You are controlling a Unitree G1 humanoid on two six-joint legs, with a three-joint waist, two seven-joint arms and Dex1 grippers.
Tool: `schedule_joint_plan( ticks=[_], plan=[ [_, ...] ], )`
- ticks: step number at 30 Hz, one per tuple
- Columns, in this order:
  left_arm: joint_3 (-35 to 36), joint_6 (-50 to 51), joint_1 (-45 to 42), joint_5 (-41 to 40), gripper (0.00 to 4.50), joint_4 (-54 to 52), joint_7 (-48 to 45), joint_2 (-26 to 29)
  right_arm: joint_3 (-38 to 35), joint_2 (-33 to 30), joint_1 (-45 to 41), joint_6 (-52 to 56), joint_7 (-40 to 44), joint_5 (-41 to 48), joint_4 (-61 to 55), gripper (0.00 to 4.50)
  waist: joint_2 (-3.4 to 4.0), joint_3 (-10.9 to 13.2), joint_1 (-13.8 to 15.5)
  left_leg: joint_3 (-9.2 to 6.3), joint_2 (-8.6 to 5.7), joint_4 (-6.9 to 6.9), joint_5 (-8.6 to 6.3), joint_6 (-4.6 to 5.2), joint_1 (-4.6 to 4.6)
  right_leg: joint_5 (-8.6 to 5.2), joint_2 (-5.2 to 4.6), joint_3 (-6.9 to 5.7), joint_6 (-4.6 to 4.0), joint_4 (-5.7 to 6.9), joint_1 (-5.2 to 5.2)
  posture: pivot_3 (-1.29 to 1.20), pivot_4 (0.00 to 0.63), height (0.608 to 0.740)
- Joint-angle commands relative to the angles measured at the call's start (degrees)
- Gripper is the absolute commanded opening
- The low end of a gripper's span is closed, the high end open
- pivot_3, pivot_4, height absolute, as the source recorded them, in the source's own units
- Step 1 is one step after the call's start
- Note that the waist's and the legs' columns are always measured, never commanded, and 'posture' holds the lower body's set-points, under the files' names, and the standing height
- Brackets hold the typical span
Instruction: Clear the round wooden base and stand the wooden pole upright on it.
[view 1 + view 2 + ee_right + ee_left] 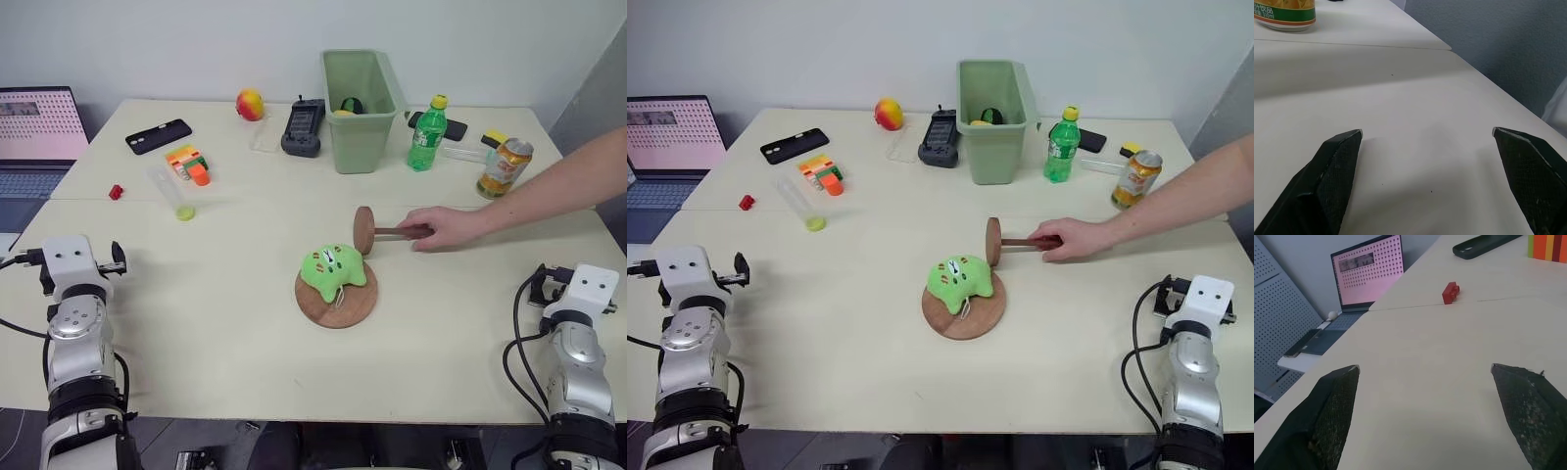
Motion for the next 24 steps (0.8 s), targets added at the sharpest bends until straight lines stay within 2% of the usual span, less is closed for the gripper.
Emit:
schedule_joint_plan(
  ticks=[1, 15, 19, 24],
  plan=[
    [1.4, -0.9, 0.4, -0.4, 4.5, -2.4, 0.2, 1.4, -0.9, -0.7, -0.3, -0.6, -0.4, -0.2, -1.5, 4.47, 0.0, 0.0, 0.0, 0.0, 0.0, 0.0, 0.0, 0.0, 0.0, 0.0, 0.0, 0.0, 0.0, 0.0, 0.0, 0.0, 0.15, 0.74],
    [0.6, -0.2, 1.7, -0.5, 4.5, -4.7, -2.7, 2.9, -1.1, -0.7, 0.9, -0.4, 0.0, 0.0, -2.9, 4.47, 0.0, 0.0, 0.0, 0.0, 0.0, 0.0, 0.0, 0.0, 0.0, 0.0, 0.0, 0.0, 0.0, 0.0, 0.0, 0.0, 0.15, 0.74],
    [-0.7, 2.4, 7.0, -2.6, 4.5, -13.7, -11.0, 4.6, -1.3, -2.2, 2.2, 1.3, 2.4, 1.0, -6.2, 4.47, 0.01, 0.0, 0.0, 0.01, 0.01, 0.0, 0.0, 0.0, -0.01, 0.0, 0.0, 0.01, 0.0, -0.01, -0.01, 0.0, 0.15, 0.74],
    [-3.5, 14.9, 11.9, -13.0, 4.5, -31.0, -29.4, 10.2, 1.3, -6.9, 5.4, 8.6, 15.5, 7.6, -15.7, 4.47, 0.04, 0.0, 0.1, 0.0, 0.02, -0.03, 0.0, 0.0, -0.03, 0.0, 0.01, 0.03, 0.0, -0.03, 0.0, 0.0, 0.15, 0.74]
  ],
)
